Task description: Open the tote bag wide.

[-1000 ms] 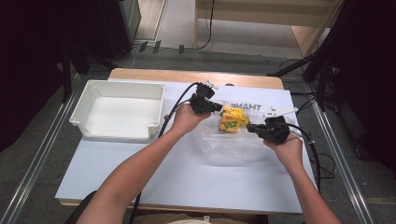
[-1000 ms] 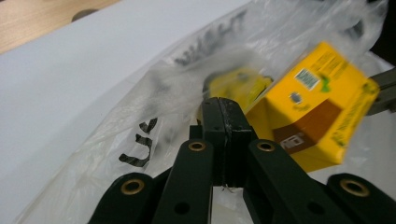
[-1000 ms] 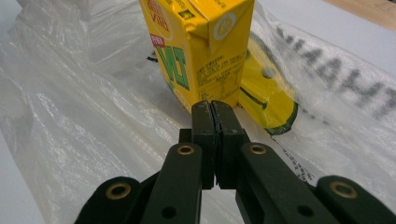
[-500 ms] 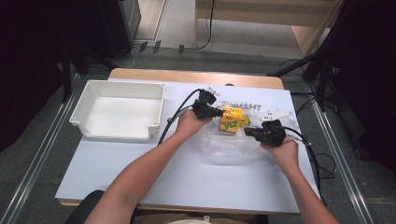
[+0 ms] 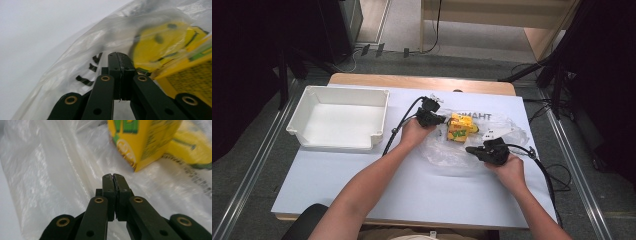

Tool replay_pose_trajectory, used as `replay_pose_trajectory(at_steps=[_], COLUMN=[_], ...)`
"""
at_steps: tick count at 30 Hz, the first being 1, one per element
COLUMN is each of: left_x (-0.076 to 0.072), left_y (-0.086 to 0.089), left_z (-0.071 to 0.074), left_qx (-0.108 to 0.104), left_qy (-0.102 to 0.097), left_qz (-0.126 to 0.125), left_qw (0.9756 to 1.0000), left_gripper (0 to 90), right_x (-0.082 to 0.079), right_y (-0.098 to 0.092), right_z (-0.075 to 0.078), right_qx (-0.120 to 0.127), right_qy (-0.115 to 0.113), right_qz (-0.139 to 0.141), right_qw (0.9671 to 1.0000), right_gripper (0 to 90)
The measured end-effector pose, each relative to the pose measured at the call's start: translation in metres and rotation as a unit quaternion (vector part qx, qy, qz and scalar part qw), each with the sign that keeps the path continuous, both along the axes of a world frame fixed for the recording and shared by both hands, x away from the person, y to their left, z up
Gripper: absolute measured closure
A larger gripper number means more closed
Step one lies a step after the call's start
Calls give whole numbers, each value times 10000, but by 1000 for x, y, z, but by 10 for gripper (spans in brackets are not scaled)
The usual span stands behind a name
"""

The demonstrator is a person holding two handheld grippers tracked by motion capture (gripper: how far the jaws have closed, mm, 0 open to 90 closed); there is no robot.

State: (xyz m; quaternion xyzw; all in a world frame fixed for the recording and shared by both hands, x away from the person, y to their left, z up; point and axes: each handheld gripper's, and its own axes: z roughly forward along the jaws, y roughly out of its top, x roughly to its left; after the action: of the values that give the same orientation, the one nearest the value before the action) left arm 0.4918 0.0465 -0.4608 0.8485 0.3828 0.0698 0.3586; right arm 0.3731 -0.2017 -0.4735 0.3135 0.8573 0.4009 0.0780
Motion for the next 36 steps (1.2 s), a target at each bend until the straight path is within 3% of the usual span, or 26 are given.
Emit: replay_pose_trajectory(at_steps=[5, 10, 17, 23, 28, 32, 36], left_x=[5, 9, 12, 15, 17, 18, 15], left_y=[7, 12, 14, 18, 25, 27, 26], left_z=[-3, -5, -6, -7, -7, -6, -4], left_qx=[147, 108, 82, 83, 42, 19, 17], left_qy=[32, 48, -26, -58, -31, 28, 32], left_qz=[167, 277, 318, 373, 425, 393, 365], left_qw=[9997, 9995, 9995, 9993, 9991, 9992, 9993], left_gripper=[900, 900, 900, 900, 900, 900, 900], right_x=[-8, -18, -32, -40, -51, -50, -43], right_y=[3, 3, -2, -1, 0, -2, -5], right_z=[-4, -6, -12, -12, -10, -8, -1], right_qx=[-50, -102, 134, 160, 26, 1, 246], right_qy=[68, -36, 54, 88, 32, 111, 169], right_qz=[106, 339, 401, 494, 703, 562, 303], right_qw=[9999, 9994, 9991, 9986, 9975, 9984, 9991], right_gripper=[898, 898, 898, 897, 898, 897, 897])
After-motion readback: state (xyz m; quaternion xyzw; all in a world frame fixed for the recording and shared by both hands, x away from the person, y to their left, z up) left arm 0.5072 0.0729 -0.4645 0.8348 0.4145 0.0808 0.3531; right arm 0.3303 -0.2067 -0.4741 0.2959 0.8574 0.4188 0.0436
